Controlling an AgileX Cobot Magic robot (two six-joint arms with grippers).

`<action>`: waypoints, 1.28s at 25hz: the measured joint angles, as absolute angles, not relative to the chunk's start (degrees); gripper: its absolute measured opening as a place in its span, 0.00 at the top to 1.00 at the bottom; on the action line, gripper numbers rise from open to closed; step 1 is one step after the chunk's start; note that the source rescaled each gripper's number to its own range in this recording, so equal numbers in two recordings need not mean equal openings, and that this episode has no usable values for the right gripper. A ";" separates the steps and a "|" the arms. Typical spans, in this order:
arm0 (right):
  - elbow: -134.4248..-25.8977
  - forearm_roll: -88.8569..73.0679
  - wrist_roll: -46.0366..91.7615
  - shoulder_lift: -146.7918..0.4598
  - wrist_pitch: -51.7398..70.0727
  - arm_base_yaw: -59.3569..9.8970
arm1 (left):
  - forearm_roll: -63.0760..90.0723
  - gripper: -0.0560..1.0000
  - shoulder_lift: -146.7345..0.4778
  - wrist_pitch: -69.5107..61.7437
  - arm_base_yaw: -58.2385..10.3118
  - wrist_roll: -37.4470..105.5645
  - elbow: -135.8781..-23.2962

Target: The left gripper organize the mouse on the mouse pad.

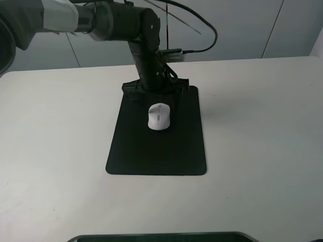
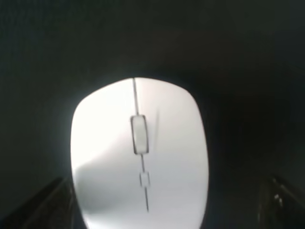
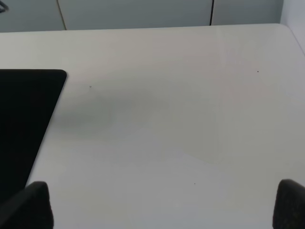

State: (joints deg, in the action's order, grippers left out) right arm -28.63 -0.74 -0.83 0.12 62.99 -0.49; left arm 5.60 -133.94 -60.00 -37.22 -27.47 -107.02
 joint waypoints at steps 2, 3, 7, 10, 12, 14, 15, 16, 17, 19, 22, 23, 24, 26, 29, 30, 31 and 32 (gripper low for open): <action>-28.63 -0.74 -0.83 0.12 62.99 -0.49 | 4.99 0.01 -133.94 -63.29 -37.22 -25.17 -109.34; -28.63 -0.74 -0.83 0.12 62.99 -0.49 | 4.68 0.01 -133.94 -64.82 -37.22 -24.22 -110.16; -28.63 -0.74 -0.83 0.12 62.99 -0.49 | 4.34 0.01 -133.94 -68.73 -37.22 -22.22 -113.12; -28.63 -0.74 -0.83 0.12 62.99 -0.49 | 4.24 0.01 -133.34 -69.20 -37.22 -20.17 -113.88; -28.63 -0.74 -0.83 0.12 62.99 -0.49 | 4.24 0.01 -132.35 -69.46 -37.22 -19.08 -113.88; -28.63 -0.74 -0.83 0.12 62.99 -0.49 | 4.12 0.01 -131.19 -69.50 -37.22 -18.28 -113.88; -28.63 -0.74 -0.83 0.12 62.99 -0.49 | 4.02 0.01 -130.49 -69.50 -37.22 -17.80 -113.88; -28.63 -0.74 -0.83 0.12 62.99 -0.49 | 3.88 0.01 -129.81 -69.50 -37.22 -17.03 -113.88; -28.63 -0.74 -0.83 0.12 62.99 -0.49 | 3.61 0.01 -129.01 -69.59 -37.22 -16.23 -113.88; -28.63 -0.74 -0.83 0.12 62.99 -0.49 | 3.23 0.01 -127.42 -69.71 -37.22 -14.65 -113.88; -28.63 -0.74 -0.83 0.12 62.99 -0.49 | 2.95 0.01 -124.56 -69.71 -37.22 -12.89 -114.40; -28.63 -0.74 -0.83 0.12 62.99 -0.49 | 2.74 0.01 -123.39 -69.71 -37.22 -12.47 -114.40; -28.63 -0.74 -0.83 0.12 62.99 -0.49 | 2.64 0.01 -122.17 -69.82 -37.22 -12.33 -114.40; -28.63 -0.74 -0.83 0.12 62.99 -0.49 | 2.49 0.01 -119.95 -69.82 -37.22 -12.05 -114.40; -28.63 -0.74 -0.83 0.12 62.99 -0.49 | 2.17 0.01 -116.43 -69.92 -36.87 -10.01 -114.40; -28.63 -0.74 -0.83 0.12 62.99 -0.49 | 1.89 0.01 -115.18 -69.92 -36.55 -9.46 -114.40; -28.63 -0.74 -0.83 0.12 62.99 -0.49 | 1.55 0.01 -113.91 -69.92 -36.33 -9.05 -114.40; -28.63 -0.74 -0.83 0.12 62.99 -0.49 | 1.25 0.01 -112.88 -69.92 -36.10 -8.93 -114.40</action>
